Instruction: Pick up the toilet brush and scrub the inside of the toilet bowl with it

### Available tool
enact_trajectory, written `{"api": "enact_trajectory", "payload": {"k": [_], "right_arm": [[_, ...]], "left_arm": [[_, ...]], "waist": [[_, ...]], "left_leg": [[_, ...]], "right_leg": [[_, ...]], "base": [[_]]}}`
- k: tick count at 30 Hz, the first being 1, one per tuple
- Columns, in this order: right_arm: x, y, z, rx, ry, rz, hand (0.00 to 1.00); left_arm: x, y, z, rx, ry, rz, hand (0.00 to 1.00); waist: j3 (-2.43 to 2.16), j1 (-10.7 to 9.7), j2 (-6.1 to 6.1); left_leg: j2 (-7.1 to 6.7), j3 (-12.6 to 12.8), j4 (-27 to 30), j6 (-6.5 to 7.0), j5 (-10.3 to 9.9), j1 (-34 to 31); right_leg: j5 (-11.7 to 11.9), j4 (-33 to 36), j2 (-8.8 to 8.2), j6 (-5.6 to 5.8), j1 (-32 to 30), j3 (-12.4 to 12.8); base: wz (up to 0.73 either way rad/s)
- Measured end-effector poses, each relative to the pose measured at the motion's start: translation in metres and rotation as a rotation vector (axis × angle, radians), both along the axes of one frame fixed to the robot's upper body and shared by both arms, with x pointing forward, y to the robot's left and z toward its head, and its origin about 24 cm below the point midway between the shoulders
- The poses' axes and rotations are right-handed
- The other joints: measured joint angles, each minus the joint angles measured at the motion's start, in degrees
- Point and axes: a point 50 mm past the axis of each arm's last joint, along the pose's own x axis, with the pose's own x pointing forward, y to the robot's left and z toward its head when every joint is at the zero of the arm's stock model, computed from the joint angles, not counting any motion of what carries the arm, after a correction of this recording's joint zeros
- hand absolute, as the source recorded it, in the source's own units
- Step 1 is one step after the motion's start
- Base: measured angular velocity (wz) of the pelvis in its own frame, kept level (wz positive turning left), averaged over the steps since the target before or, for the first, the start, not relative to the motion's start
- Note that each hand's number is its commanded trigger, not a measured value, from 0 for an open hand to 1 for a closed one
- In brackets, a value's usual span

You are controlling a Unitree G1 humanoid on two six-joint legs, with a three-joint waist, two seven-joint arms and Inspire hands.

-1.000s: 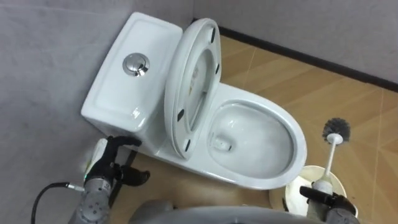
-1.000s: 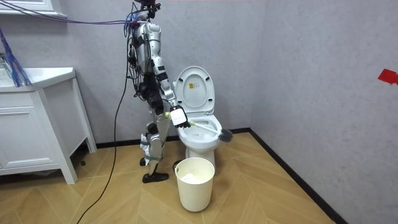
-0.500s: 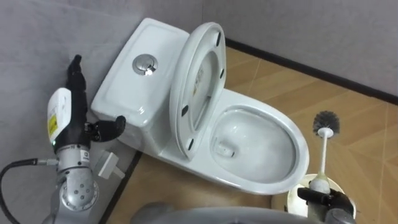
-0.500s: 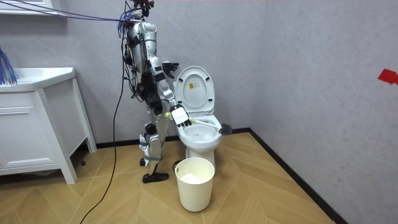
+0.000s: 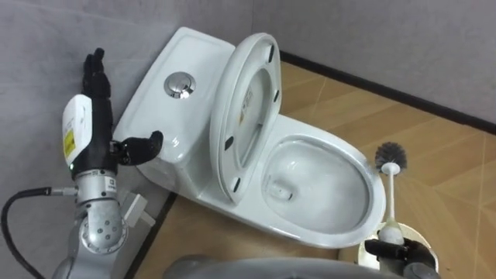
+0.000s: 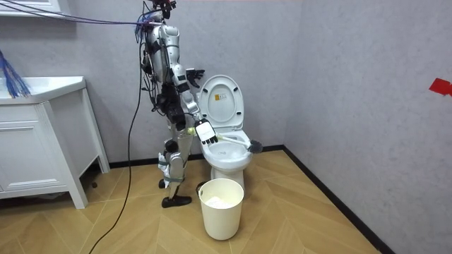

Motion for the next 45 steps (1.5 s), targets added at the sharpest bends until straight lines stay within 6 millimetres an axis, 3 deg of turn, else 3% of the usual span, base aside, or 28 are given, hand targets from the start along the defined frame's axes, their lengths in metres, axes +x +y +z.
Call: {"api": "enact_trajectory", "payload": {"k": [9, 20, 30, 38, 45], "right_arm": [[0.005, 0.002, 0.0, -0.028, 0.031, 0.123, 1.0], [0.037, -0.001, 0.007, -0.06, -0.019, 0.205, 1.0], [0.038, -0.009, 0.01, -0.12, 0.021, 0.331, 1.0], [0.064, -0.011, 0.022, -0.364, 0.053, 0.723, 1.0], [0.086, 0.0, 0.03, -0.563, 0.06, 1.088, 1.0]], "left_arm": [[-0.007, -0.014, -0.026, -0.008, 0.143, -0.078, 0.0], [-0.006, -0.021, -0.044, -0.024, 0.291, -0.189, 0.0], [-0.008, -0.019, -0.055, -0.014, 0.348, -0.208, 0.0], [0.007, -0.016, -0.058, 0.115, 0.329, -0.241, 0.0], [0.025, -0.017, -0.057, 0.222, 0.29, -0.266, 0.0]], "waist": [[0.08, -0.2, 0.6], [0.36, -0.5, -0.12], [-0.5, -0.3, 1.38], [0.13, 1.1, -0.2], [0.29, 2.0, -0.7]], "left_leg": [[0.09, 0.6, 0.0, 0.0, 0.0, -0.6], [0.37, 2.0, 0.2, 0.04, 0.0, -2.2], [0.48, 2.2, 0.2, 0.01, 0.1, -2.8], [0.56, 3.1, 0.1, -0.12, 1.3, -4.4], [0.65, 3.7, 2.1, 0.05, 1.5, -8.2]], "right_leg": [[0.0, 0.2, 0.04, -0.01, -1.1, 0.2], [0.0, 1.1, 0.03, -0.06, -3.6, 1.6], [0.1, 1.2, 0.15, -0.14, -4.2, 1.9], [-0.2, 2.8, -0.09, -0.74, -7.5, 2.8], [-0.1, 5.1, -0.4, -1.05, -11.1, 3.1]], "base": [[-0.02], [-0.07], [-0.01], [-0.04], [-0.03]]}}
